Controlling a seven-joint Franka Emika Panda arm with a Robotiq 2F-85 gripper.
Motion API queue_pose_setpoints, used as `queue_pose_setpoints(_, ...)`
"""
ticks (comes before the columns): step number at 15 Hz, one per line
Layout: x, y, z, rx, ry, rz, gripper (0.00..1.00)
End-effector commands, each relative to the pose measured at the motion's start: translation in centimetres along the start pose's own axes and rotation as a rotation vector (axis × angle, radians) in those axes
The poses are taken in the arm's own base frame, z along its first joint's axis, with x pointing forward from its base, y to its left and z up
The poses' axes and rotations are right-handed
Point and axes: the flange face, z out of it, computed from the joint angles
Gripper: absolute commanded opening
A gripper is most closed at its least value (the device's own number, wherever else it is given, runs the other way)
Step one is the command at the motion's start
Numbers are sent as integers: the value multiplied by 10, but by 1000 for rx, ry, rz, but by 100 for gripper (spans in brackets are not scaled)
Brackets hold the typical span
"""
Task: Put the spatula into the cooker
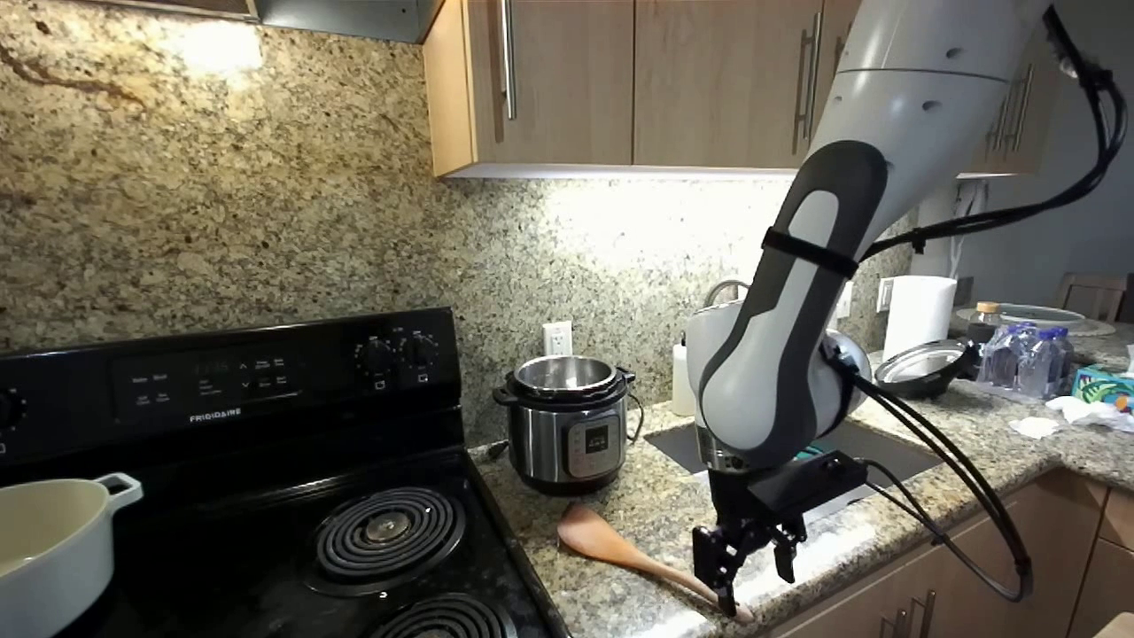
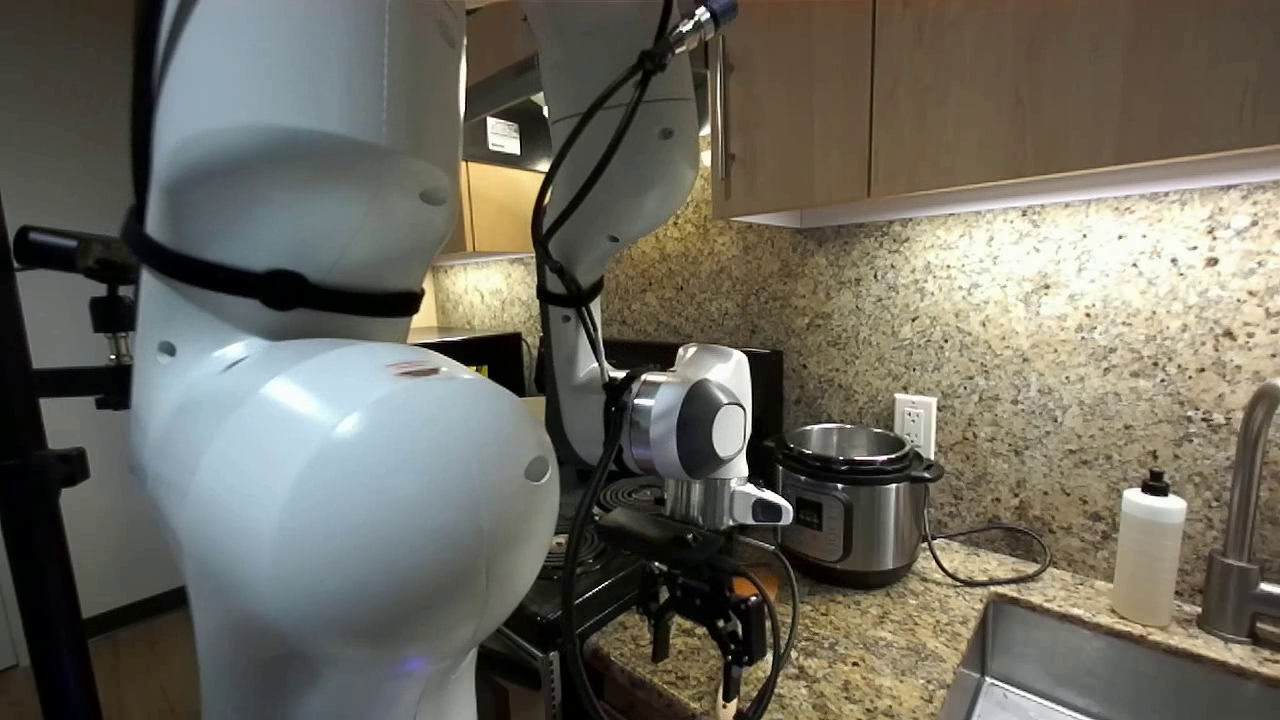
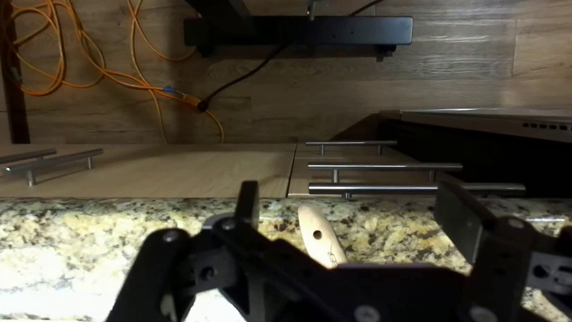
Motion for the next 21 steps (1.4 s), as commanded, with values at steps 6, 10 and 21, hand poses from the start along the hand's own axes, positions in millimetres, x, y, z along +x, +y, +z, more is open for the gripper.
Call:
queue_pose_setpoints(6,29,-9,27,2,88,-130,100)
queue_pose_setpoints(10,46,-7,39,15,114,-149,100)
queue_pose_setpoints(21,65,5,53,-6,111,-171,35)
